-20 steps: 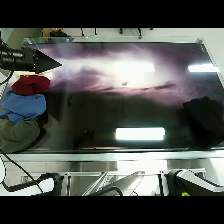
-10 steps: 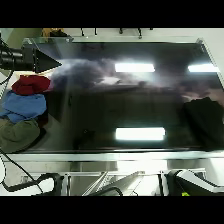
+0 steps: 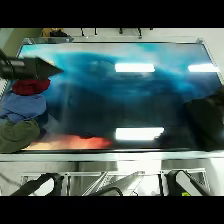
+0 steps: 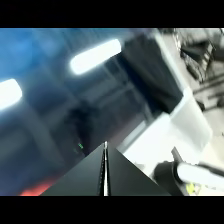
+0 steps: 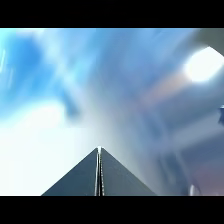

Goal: Fold the shirts.

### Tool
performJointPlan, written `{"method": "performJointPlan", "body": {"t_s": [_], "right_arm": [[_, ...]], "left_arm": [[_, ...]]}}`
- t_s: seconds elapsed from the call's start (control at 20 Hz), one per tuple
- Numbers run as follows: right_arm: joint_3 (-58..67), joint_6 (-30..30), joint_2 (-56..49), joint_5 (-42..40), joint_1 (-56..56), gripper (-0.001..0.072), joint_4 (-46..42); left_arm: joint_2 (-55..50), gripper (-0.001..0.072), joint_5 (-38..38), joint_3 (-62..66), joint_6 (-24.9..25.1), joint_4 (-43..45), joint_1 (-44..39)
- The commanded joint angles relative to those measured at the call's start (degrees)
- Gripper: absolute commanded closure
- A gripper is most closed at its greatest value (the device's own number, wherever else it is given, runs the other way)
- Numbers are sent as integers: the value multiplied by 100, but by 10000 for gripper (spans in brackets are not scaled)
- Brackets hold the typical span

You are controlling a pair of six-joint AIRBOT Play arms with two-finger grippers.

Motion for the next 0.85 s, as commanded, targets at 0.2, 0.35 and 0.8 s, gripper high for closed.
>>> {"method": "performJointPlan", "body": {"t_s": [0.2, 0.35, 0.8], "right_arm": [[-2387, 468, 1180, -660, 3270, 687, -87], [-2396, 472, 1174, -649, 3418, 687, -4], [-2396, 470, 1172, -638, 3416, 686, 7]], "left_arm": [[2896, 695, 1248, -4706, -232, 627, -1196], [3418, 694, 1244, -5176, -234, 623, -1235], [3829, 694, 1141, -5219, -573, 632, -1235]]}}
